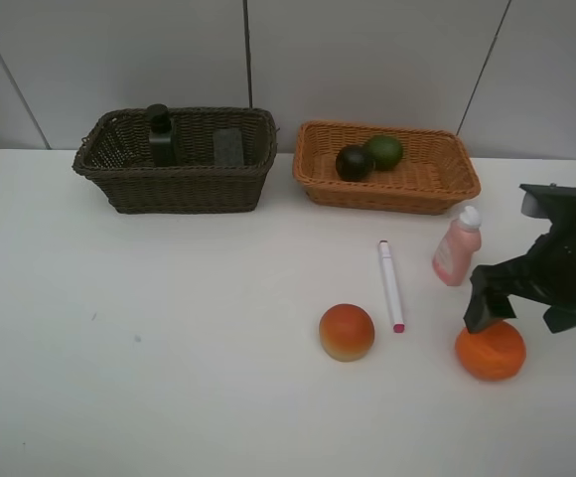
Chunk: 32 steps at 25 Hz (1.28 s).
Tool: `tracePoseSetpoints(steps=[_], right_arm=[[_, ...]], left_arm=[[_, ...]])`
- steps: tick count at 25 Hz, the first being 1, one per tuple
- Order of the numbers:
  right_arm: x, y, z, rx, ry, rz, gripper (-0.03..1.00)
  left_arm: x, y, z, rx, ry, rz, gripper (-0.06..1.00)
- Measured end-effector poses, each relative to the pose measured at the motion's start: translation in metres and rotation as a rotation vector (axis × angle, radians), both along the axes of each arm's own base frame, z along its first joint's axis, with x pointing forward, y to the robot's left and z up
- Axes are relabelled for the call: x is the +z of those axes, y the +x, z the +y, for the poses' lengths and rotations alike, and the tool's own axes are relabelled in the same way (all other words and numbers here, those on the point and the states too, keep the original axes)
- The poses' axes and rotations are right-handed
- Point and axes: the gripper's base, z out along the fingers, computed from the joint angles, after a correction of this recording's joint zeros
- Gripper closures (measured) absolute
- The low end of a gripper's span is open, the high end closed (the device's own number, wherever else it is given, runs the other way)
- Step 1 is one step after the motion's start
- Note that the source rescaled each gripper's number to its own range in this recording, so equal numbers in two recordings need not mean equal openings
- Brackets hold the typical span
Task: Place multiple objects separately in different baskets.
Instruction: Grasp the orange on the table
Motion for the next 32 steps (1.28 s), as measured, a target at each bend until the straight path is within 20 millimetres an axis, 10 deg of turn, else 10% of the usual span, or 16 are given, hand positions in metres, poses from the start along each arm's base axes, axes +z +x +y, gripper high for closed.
tracePoseSetpoints(steps=[27, 32], right_arm=[[-0.067, 0.018, 0.003, -0.011, -0.026, 0.141, -0.03], [-0.069, 0.019, 0.002, 0.006, -0.039, 0.149, 0.2]], left_arm=[[0.0, 0.0, 0.0, 0.0, 0.0, 0.0, -0.04], [0.0, 0.0, 0.0, 0.0, 0.0, 0.0, -0.04]])
